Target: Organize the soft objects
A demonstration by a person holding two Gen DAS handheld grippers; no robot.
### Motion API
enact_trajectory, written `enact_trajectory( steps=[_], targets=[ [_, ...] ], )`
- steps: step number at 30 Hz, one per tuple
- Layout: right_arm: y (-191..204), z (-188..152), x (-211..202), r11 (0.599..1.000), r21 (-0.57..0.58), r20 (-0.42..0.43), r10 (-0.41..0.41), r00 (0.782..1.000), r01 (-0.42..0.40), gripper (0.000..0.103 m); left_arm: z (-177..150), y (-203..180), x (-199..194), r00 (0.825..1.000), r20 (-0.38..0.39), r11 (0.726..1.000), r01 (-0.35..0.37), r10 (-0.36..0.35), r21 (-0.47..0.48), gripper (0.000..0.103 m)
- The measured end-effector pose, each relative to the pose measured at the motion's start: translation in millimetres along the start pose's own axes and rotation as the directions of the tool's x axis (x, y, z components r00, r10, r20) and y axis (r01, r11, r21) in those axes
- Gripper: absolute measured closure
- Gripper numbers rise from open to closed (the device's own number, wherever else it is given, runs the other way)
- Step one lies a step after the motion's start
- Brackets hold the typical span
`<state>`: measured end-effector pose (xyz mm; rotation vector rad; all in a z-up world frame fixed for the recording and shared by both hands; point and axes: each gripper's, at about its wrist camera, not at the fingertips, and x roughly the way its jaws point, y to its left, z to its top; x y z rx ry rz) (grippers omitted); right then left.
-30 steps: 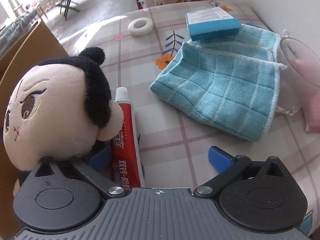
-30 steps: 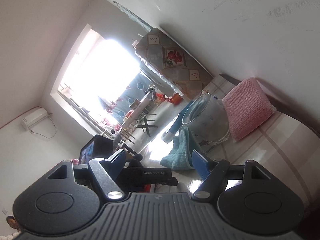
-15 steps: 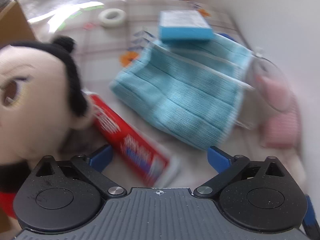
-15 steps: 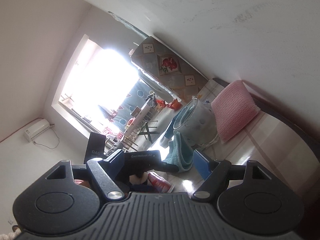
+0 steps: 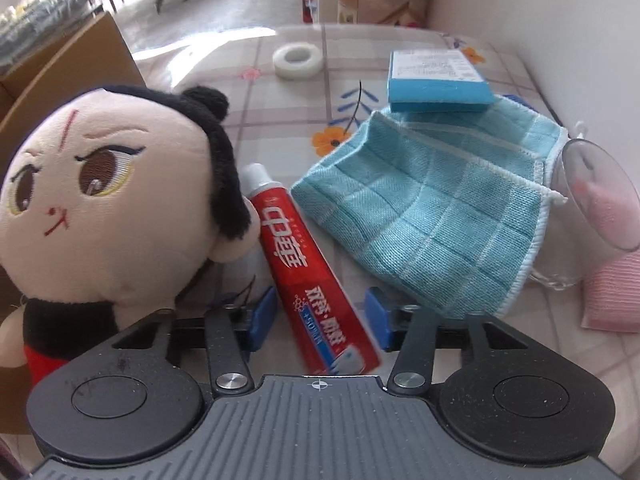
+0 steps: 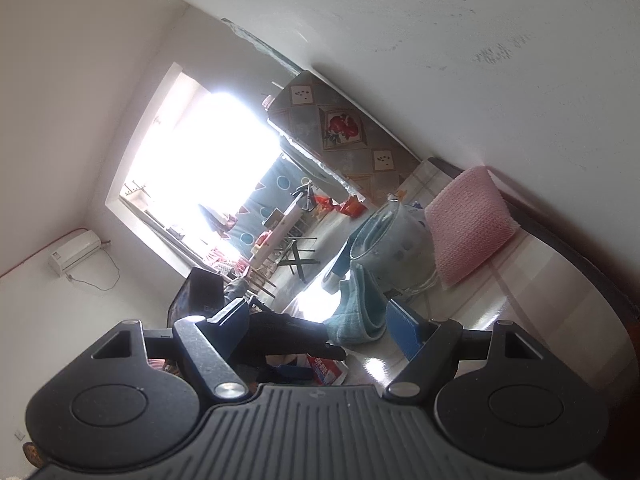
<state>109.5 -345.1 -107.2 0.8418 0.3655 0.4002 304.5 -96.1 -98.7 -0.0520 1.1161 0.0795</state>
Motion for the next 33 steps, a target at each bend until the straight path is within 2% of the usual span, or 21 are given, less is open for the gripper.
enact_trajectory(
  steps=[5, 9, 12, 14, 20, 24, 27, 28, 29, 30, 33],
  targets=[
    [8, 0, -3, 1.0, -0.02, -0.001, -0.004, 1.0, 0.004, 0.025, -9, 0, -6, 0.998, 0.043, 0.999, -0.038, 0.036, 0.034, 0.065],
    [13, -1, -12, 0.999, -0.029, 0.018, -0.015, 1.0, 0.016, 0.025, -22, -1, -15, 0.999, 0.035, 0.996, -0.025, 0.022, 0.089, 0.065],
    [14, -2, -17, 0.999, -0.032, 0.023, -0.021, 1.0, 0.022, 0.024, -38, -2, -24, 0.999, 0.023, 0.99, 0.027, -0.031, 0.138, 0.065],
    [17, -3, -22, 0.999, -0.042, 0.028, -0.032, 0.999, 0.033, 0.024, -51, -2, -32, 0.995, 0.012, 0.981, 0.091, -0.095, 0.171, 0.065],
    [23, -8, -32, 0.995, -0.077, 0.027, -0.067, 0.997, 0.069, 0.023, -94, 8, -58, 0.98, -0.008, 0.937, 0.192, -0.199, 0.293, 0.065],
    [22, -17, -34, 0.988, -0.103, -0.007, -0.12, 0.993, 0.119, 0.023, -116, 25, -68, 0.968, -0.017, 0.912, 0.24, -0.249, 0.333, 0.065],
    [19, -25, -33, 0.982, -0.115, -0.033, -0.158, 0.987, 0.153, 0.02, -124, 40, -70, 0.959, -0.016, 0.899, 0.27, -0.282, 0.346, 0.062],
    [18, -27, -33, 0.979, -0.12, -0.042, -0.169, 0.985, 0.163, 0.02, -125, 43, -72, 0.956, -0.012, 0.893, 0.278, -0.293, 0.353, 0.057],
    [17, -29, -32, 0.977, -0.124, -0.05, -0.18, 0.982, 0.173, 0.02, -126, 46, -72, 0.954, -0.012, 0.89, 0.284, -0.299, 0.356, 0.046],
    [15, -30, -32, 0.974, -0.129, -0.055, -0.192, 0.98, 0.184, 0.02, -127, 48, -73, 0.953, -0.012, 0.889, 0.288, -0.304, 0.355, 0.042],
    [15, -28, -33, 0.965, -0.146, -0.051, -0.228, 0.972, 0.218, 0.02, -123, 50, -72, 0.945, -0.013, 0.882, 0.311, -0.328, 0.354, 0.04]
  ],
)
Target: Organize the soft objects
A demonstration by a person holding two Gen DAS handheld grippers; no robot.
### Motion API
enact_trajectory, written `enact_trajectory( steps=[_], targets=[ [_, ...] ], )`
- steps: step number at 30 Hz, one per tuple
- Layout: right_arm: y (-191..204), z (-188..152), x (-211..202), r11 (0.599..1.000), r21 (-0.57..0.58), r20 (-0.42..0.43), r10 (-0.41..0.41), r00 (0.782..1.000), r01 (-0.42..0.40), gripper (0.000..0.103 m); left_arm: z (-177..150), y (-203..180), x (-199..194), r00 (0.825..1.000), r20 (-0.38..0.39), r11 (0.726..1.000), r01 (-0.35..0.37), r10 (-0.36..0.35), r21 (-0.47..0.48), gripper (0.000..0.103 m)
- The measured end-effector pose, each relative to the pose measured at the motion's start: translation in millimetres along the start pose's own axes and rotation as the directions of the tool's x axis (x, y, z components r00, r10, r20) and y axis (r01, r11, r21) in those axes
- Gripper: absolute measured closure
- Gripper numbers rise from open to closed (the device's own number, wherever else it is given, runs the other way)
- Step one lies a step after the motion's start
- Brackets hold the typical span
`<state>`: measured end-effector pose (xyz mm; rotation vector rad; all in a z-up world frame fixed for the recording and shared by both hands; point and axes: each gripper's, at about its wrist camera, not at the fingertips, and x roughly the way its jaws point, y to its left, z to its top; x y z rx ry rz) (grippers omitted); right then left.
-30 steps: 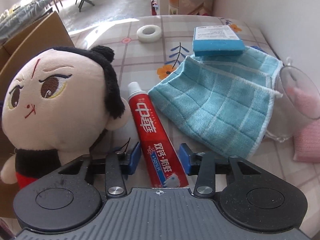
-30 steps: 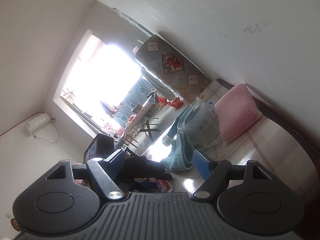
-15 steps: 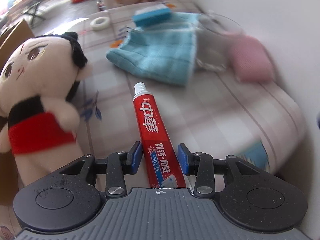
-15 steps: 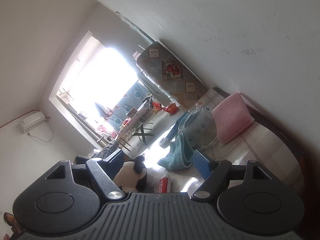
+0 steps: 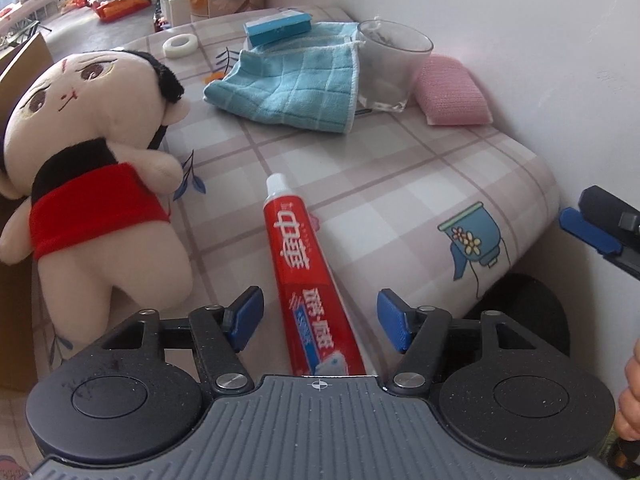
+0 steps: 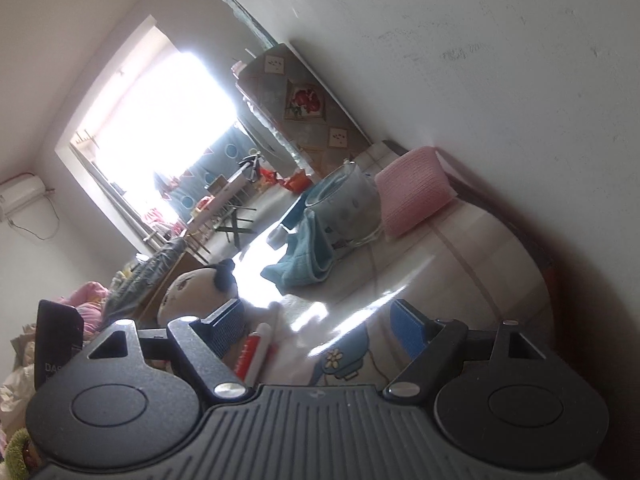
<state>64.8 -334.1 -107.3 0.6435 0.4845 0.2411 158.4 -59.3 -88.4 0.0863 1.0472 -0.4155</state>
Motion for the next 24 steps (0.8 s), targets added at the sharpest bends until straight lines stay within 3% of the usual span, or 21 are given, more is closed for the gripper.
enact_trajectory(
  steps=[7, 10, 14, 19, 24],
  targets=[
    [17, 32, 3, 0.99, -0.127, 0.034, -0.057, 0.998, 0.061, 0.01, 14, -4, 18, 1.0, 0.005, 1.0, -0.009, 0.009, -0.03, 0.041],
    [27, 50, 25, 0.971, -0.211, 0.031, -0.109, 0.994, 0.113, 0.005, 19, -7, 22, 0.998, 0.032, 0.998, -0.058, 0.058, 0.002, 0.054],
    [30, 71, 67, 0.93, -0.319, 0.0, -0.192, 0.981, 0.182, 0.003, 19, 1, 23, 0.998, 0.042, 0.999, -0.035, 0.036, -0.027, 0.069],
    [32, 84, 130, 0.852, -0.472, -0.082, -0.299, 0.951, 0.228, 0.0, 16, 11, 19, 0.999, 0.048, 0.999, -0.007, 0.009, -0.046, 0.071],
    [27, 86, 168, 0.788, -0.551, -0.136, -0.411, 0.902, 0.276, 0.001, 15, 19, 18, 0.999, 0.051, 0.998, 0.023, -0.02, -0.058, 0.072]
  ],
)
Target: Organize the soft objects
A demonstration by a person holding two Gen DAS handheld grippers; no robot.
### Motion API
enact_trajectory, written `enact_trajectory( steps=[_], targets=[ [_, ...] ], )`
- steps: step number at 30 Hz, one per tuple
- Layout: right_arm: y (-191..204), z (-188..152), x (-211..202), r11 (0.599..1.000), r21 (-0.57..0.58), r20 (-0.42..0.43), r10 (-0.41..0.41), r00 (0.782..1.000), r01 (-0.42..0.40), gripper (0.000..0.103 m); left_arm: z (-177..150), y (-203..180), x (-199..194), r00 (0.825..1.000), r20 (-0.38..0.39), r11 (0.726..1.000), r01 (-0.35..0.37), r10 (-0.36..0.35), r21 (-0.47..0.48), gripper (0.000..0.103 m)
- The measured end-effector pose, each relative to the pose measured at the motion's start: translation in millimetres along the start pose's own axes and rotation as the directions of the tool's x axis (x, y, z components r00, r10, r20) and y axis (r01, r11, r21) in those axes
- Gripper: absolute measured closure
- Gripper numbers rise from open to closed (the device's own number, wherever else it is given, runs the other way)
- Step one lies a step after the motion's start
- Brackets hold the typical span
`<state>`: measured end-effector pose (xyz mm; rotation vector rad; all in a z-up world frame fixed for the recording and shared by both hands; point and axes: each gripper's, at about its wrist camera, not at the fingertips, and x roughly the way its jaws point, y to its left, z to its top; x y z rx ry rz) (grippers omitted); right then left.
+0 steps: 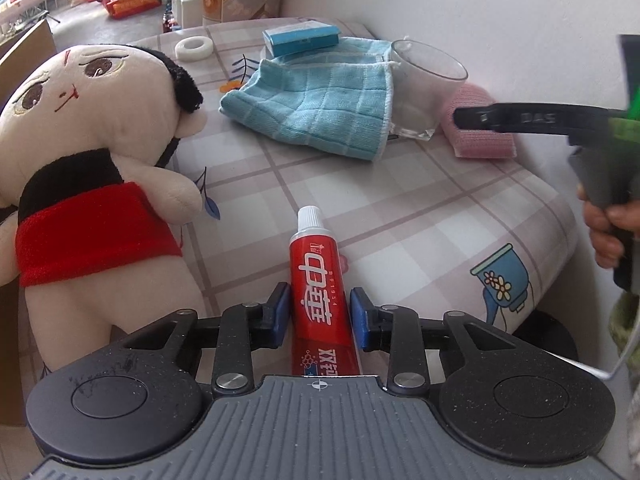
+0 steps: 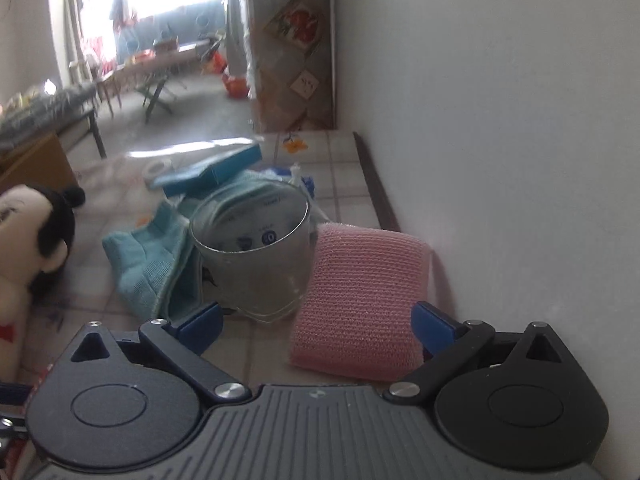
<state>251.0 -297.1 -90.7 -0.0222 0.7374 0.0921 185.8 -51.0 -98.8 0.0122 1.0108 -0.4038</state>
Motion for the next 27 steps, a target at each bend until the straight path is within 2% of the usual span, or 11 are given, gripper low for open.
enact_trajectory(
  steps=[7, 8, 9, 10, 18, 20, 22, 23, 25, 26, 27],
  targets=[
    [8, 4, 24, 0.995, -0.074, -0.052, -0.077, 0.996, 0.073, 0.007, -1, 3, 0, 1.0, 0.004, 1.0, 0.02, -0.02, 0.015, 0.072],
    [9, 4, 25, 0.992, -0.086, -0.051, -0.099, 0.994, 0.095, 0.015, 0, 4, 0, 1.0, 0.004, 1.0, 0.024, -0.024, 0.014, 0.072],
    [10, 4, 23, 0.988, -0.101, -0.042, -0.123, 0.991, 0.118, 0.033, 0, 5, 0, 1.0, 0.004, 1.0, 0.028, -0.028, 0.012, 0.072],
    [10, 3, 20, 0.984, -0.109, -0.037, -0.145, 0.989, 0.14, 0.034, 0, 6, 0, 0.999, 0.005, 0.999, 0.031, -0.031, 0.01, 0.072],
    [11, -14, -12, 0.991, -0.105, -0.1, -0.091, 0.991, 0.08, 0.072, -1, 6, -1, 0.999, 0.009, 0.999, 0.037, -0.037, 0.008, 0.072],
    [7, -23, -16, 0.998, -0.057, -0.14, -0.046, 0.989, 0.038, 0.073, -1, 6, -1, 0.999, 0.011, 0.999, 0.039, -0.039, 0.009, 0.072],
    [8, -29, -27, 0.998, -0.056, -0.119, -0.047, 0.992, 0.041, 0.072, -1, 7, -1, 0.999, 0.012, 0.999, 0.041, -0.041, 0.009, 0.072],
    [8, -29, -32, 0.997, -0.055, -0.098, -0.056, 0.994, 0.051, 0.067, -1, 7, -1, 0.999, 0.013, 0.999, 0.041, -0.042, 0.01, 0.072],
    [8, -26, -41, 0.996, -0.062, -0.042, -0.064, 0.997, 0.061, 0.044, -2, 7, -2, 0.999, 0.014, 0.999, 0.042, -0.042, 0.011, 0.072],
    [9, -23, -43, 0.995, -0.074, -0.023, -0.075, 0.997, 0.073, 0.025, -2, 7, -2, 0.999, 0.013, 0.999, 0.041, -0.042, 0.011, 0.072],
    [12, -20, -43, 0.991, -0.101, -0.006, -0.093, 0.996, 0.092, 0.017, -2, 7, -1, 0.999, 0.012, 0.999, 0.041, -0.041, 0.012, 0.072]
  ],
)
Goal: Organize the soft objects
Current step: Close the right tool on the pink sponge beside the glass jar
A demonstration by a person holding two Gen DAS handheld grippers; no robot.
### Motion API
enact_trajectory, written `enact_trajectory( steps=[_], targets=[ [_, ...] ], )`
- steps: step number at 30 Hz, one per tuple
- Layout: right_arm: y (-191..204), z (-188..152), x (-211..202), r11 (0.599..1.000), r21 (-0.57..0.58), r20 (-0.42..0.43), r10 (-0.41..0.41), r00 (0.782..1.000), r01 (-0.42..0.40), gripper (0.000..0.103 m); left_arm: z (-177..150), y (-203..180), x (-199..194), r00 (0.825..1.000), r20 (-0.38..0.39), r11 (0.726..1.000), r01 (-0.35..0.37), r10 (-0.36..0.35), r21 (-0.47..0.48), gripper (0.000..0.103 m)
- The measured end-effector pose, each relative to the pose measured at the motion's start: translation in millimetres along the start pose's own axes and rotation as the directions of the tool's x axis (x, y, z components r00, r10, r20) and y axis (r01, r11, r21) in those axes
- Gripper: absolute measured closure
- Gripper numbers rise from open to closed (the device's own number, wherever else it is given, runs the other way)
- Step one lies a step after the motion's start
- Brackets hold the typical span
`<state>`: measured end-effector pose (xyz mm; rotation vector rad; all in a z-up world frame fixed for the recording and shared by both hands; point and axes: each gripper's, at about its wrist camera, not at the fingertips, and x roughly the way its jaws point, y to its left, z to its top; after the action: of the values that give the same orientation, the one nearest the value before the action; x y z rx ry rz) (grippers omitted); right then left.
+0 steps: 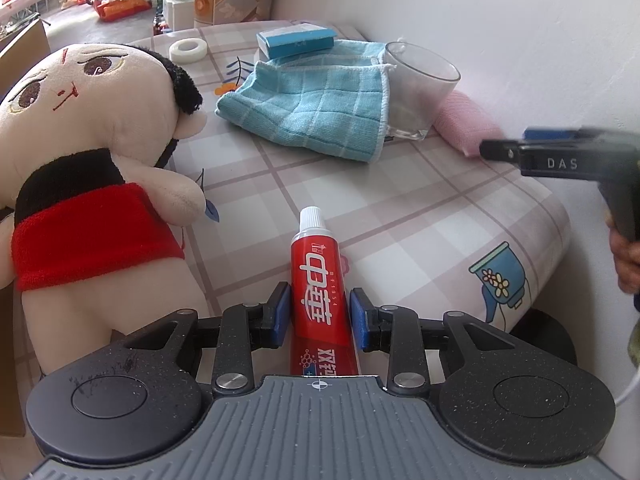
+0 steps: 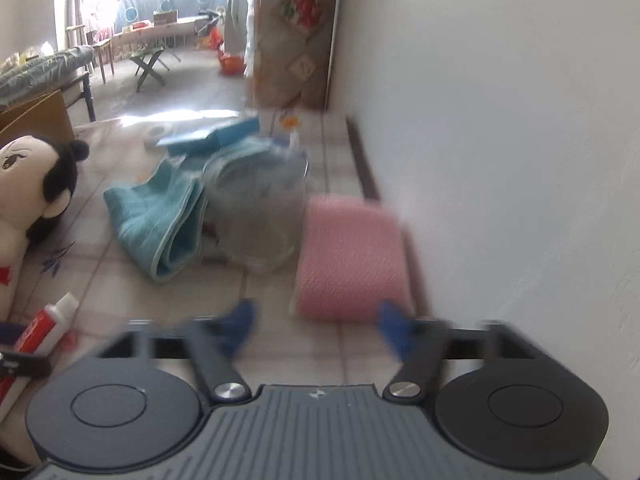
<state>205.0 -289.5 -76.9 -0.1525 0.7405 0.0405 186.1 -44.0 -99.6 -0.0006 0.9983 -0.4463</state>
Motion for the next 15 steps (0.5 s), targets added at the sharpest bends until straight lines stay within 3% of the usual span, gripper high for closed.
enact_trajectory(
  steps=[4, 10, 13, 14, 15],
  targets=[
    [15, 10, 18, 0.992, -0.117, 0.0, -0.056, 0.998, 0.056, 0.016, 1, 0, 0, 1.0, -0.003, 1.0, 0.001, -0.001, -0.002, 0.072],
    [14, 20, 63, 0.984, -0.162, -0.072, -0.092, 0.993, 0.08, 0.016, 2, 1, 0, 1.0, -0.006, 1.0, 0.007, -0.007, -0.006, 0.072],
    [17, 19, 69, 0.976, -0.194, -0.063, -0.11, 0.992, 0.096, 0.015, 2, 2, 1, 1.0, -0.01, 1.0, 0.011, -0.011, -0.007, 0.072],
    [16, 20, 69, 0.977, -0.188, -0.064, -0.111, 0.992, 0.097, 0.021, 2, 2, 1, 1.0, -0.009, 1.0, 0.012, -0.013, -0.007, 0.072],
    [16, 19, 69, 0.971, -0.203, -0.055, -0.14, 0.989, 0.126, 0.035, 2, 2, 1, 1.0, -0.009, 1.0, 0.013, -0.013, -0.008, 0.072]
  ],
)
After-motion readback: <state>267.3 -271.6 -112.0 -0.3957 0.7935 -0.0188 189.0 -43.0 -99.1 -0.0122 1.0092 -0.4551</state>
